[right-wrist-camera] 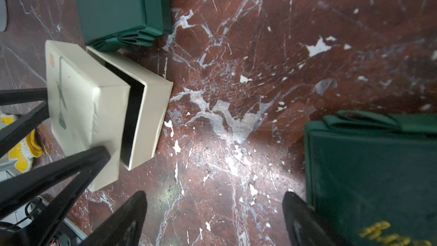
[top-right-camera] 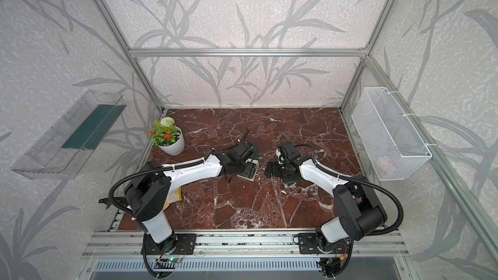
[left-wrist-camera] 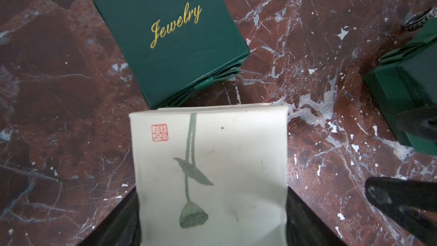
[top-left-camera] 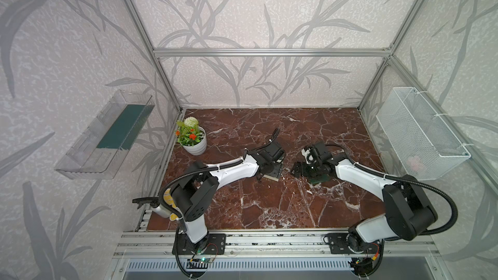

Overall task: Take the rings out of the lift-off lid box
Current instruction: Close the lid on the jewelry box.

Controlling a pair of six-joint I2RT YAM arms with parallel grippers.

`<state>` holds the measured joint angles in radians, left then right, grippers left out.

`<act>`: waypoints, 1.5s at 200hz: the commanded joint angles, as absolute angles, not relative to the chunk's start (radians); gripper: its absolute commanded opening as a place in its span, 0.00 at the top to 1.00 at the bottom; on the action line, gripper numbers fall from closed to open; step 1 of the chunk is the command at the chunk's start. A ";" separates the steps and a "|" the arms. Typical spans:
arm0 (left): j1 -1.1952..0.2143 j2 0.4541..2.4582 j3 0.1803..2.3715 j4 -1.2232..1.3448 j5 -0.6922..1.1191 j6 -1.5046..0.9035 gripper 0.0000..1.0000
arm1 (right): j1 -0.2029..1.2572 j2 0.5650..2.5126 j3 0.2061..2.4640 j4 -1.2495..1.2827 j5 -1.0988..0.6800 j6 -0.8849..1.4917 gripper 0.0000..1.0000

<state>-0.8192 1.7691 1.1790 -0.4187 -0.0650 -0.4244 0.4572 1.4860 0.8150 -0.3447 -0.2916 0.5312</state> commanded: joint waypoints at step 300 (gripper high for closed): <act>-0.862 1.899 1.291 -0.503 -0.087 -0.407 0.27 | 0.458 1.473 0.802 -0.369 -0.293 0.543 0.10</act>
<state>-0.8539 1.8763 1.2881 -0.4858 -0.1036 -0.3954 0.4572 1.4899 0.8150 -0.3450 -0.2920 0.5346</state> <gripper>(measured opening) 0.786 0.900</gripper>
